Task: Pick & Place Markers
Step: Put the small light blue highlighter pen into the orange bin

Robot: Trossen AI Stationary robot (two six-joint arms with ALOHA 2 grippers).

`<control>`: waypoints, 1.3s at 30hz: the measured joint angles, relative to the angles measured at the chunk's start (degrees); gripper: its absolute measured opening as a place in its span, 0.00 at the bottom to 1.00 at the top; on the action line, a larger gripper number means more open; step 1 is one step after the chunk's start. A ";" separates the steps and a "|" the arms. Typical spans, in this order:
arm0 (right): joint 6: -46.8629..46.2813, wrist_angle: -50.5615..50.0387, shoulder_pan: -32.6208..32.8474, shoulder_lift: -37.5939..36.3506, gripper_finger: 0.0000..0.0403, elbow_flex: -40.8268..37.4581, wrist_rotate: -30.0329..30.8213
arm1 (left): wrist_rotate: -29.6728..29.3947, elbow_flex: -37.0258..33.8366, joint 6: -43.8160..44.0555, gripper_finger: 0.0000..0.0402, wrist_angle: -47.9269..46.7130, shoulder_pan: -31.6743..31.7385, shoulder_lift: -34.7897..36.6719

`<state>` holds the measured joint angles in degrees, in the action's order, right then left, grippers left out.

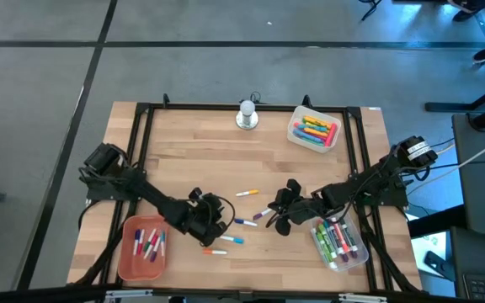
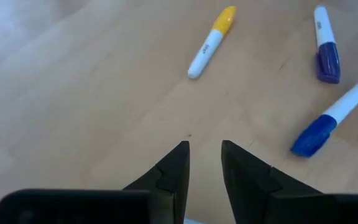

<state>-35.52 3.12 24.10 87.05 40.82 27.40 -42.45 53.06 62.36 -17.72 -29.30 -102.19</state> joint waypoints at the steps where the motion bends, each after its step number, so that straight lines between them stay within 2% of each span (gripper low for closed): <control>1: 0.12 0.02 0.00 0.02 0.05 0.00 0.00 | 0.79 0.00 0.54 0.22 -0.01 0.17 0.02; 4: 0.19 -0.01 0.00 0.02 0.05 0.00 0.00 | 3.51 0.00 -0.34 0.21 -0.02 0.25 0.02; 13: 1.79 0.02 0.00 0.02 0.05 0.00 0.00 | 2.26 0.40 -2.30 0.07 -0.06 -0.97 0.02; 16: 2.90 0.02 0.00 0.02 0.05 0.00 0.02 | 4.01 1.16 -4.49 0.01 0.00 -0.90 0.04; 19: 2.77 0.04 0.00 0.02 0.05 0.00 0.00 | 6.45 1.27 -5.67 0.01 -0.44 -0.41 0.09; 23: 2.72 0.04 0.00 0.02 0.05 0.00 0.01 | 6.20 1.27 0.24 0.04 -5.87 0.26 0.09; 27: 2.60 0.04 0.00 0.02 0.05 0.00 0.00 | 5.84 1.27 2.22 0.11 -8.51 0.27 0.09; 32: 2.73 0.04 0.00 0.02 0.05 0.00 0.00 | 12.95 1.27 5.91 0.23 -9.49 0.31 0.09; 39: 2.75 -0.06 0.00 0.02 0.05 0.00 -0.02 | 15.71 1.27 -1.31 0.32 -15.23 1.68 0.12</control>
<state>-32.77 3.06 24.10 87.07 40.82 27.38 -26.74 54.33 61.04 -32.94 -27.63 -102.07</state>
